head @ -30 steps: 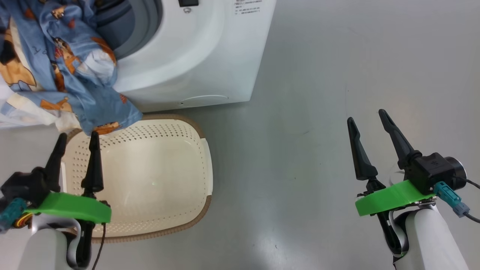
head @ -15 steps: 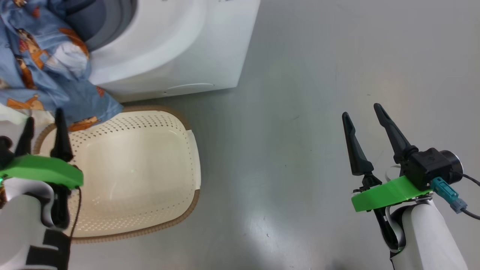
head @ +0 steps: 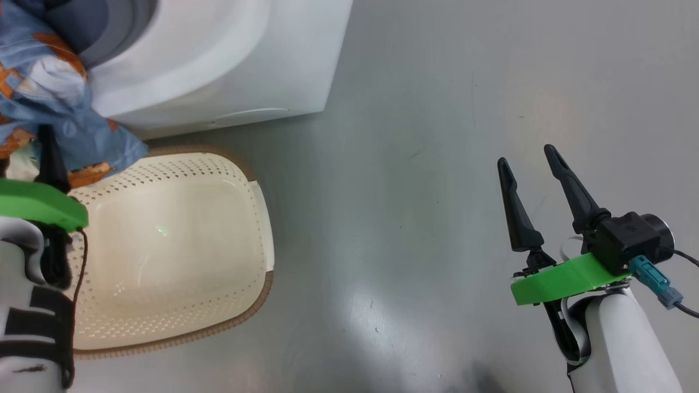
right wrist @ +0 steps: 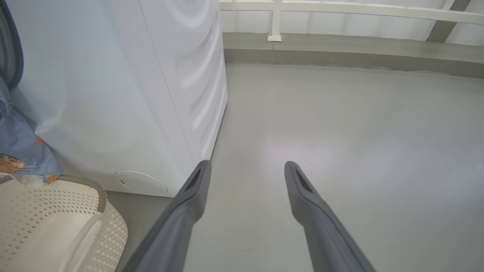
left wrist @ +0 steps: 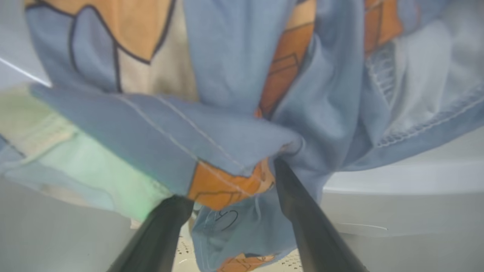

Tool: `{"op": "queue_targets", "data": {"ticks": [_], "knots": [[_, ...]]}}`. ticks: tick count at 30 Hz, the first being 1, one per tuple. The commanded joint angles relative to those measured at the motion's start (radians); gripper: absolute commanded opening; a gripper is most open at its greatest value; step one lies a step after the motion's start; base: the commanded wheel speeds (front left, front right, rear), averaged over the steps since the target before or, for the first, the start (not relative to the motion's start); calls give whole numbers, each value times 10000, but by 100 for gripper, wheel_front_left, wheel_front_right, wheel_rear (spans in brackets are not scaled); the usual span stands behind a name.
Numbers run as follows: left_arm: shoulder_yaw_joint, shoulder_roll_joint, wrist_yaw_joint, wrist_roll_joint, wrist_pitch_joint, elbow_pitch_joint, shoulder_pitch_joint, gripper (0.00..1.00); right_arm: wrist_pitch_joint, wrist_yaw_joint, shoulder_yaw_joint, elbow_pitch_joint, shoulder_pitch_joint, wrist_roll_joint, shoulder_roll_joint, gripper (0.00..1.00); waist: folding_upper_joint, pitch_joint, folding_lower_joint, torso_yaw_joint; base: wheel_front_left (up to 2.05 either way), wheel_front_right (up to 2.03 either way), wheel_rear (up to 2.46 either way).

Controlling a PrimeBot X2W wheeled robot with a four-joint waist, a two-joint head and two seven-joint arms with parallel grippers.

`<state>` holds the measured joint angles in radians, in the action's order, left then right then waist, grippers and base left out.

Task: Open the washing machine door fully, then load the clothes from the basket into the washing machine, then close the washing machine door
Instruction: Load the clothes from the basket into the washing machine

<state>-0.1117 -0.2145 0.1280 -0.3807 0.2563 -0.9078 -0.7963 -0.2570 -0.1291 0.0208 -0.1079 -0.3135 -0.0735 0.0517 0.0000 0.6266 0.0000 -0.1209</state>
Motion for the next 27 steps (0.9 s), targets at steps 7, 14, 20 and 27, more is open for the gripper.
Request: {"op": "queue_targets", "data": {"ticks": [7, 14, 20, 27], "knots": [[224, -667, 24, -334, 55, -344, -760, 100, -48, -16, 318, 254, -49, -171, -15, 100, 0, 217, 0, -123, 0, 0, 0], [528, -1004, 25, -690, 55, -656, -1222, 100, -48, -16, 362, 247, -104, -240, -15, 100, 0, 302, 0, -256, 0, 0, 0], [558, -1079, 26, -876, 55, -800, -1333, 9, -48, -16, 341, 215, -98, -262, -15, 100, 0, 282, 0, -324, 0, 0, 0], [780, -1134, 26, -822, 55, -402, -1083, 0, -48, -16, 289, 183, -96, -257, -15, 100, 0, 148, 0, -261, 0, 0, 0]]}}
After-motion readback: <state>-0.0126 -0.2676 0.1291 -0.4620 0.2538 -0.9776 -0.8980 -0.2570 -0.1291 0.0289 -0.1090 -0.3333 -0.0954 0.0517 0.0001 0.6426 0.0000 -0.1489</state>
